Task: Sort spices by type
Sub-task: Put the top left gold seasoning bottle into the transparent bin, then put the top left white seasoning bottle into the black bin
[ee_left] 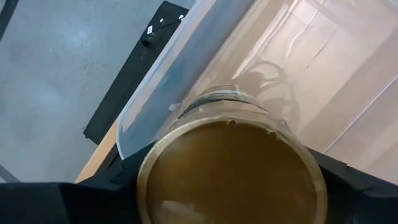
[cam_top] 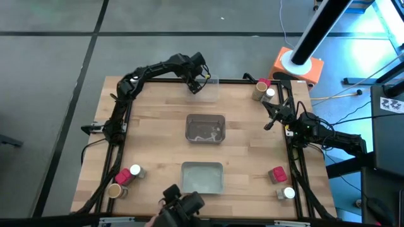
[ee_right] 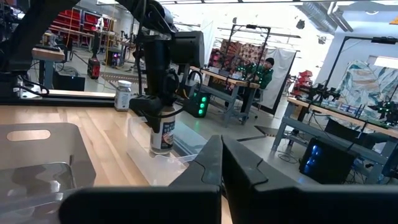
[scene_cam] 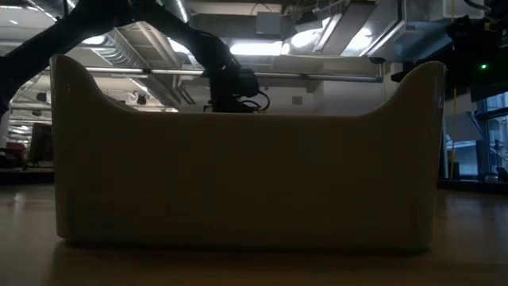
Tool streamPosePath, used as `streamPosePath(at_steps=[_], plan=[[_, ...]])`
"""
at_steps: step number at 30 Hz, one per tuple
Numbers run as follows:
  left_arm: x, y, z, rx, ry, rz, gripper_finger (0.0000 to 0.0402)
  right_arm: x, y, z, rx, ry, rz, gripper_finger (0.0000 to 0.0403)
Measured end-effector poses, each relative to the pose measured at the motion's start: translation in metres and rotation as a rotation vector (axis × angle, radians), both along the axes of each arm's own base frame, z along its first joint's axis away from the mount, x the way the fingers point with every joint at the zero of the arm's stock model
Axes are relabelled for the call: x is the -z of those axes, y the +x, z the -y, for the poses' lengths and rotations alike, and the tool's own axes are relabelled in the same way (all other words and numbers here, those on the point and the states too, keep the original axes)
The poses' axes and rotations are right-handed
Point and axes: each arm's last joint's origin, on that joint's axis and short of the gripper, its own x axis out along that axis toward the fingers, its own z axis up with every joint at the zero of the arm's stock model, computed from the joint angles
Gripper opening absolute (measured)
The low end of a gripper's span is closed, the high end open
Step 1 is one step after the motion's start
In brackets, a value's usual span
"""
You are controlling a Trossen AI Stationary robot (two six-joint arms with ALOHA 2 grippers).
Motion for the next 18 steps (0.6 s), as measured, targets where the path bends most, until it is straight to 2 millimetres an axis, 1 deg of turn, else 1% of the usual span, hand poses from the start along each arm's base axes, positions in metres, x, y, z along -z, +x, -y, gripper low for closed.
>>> streamPosePath(at_steps=[5,9,14,18], plan=[[-0.005,0.002,0.0,-0.002,0.011,0.018,0.0328,0.0,0.0,0.0,0.0,0.0,0.0,0.0007],[-0.012,0.001,0.001,0.013,0.021,0.023,0.0343,0.0,0.0,0.0,0.0,0.0,0.0,0.0007],[-0.032,-0.003,0.006,0.017,0.051,0.053,0.0345,0.0,0.0,0.0,0.0,0.0,0.0,0.0007],[-0.054,-0.009,0.014,0.012,0.095,0.07,0.0345,0.0,0.0,0.0,0.0,0.0,0.0,0.0007]])
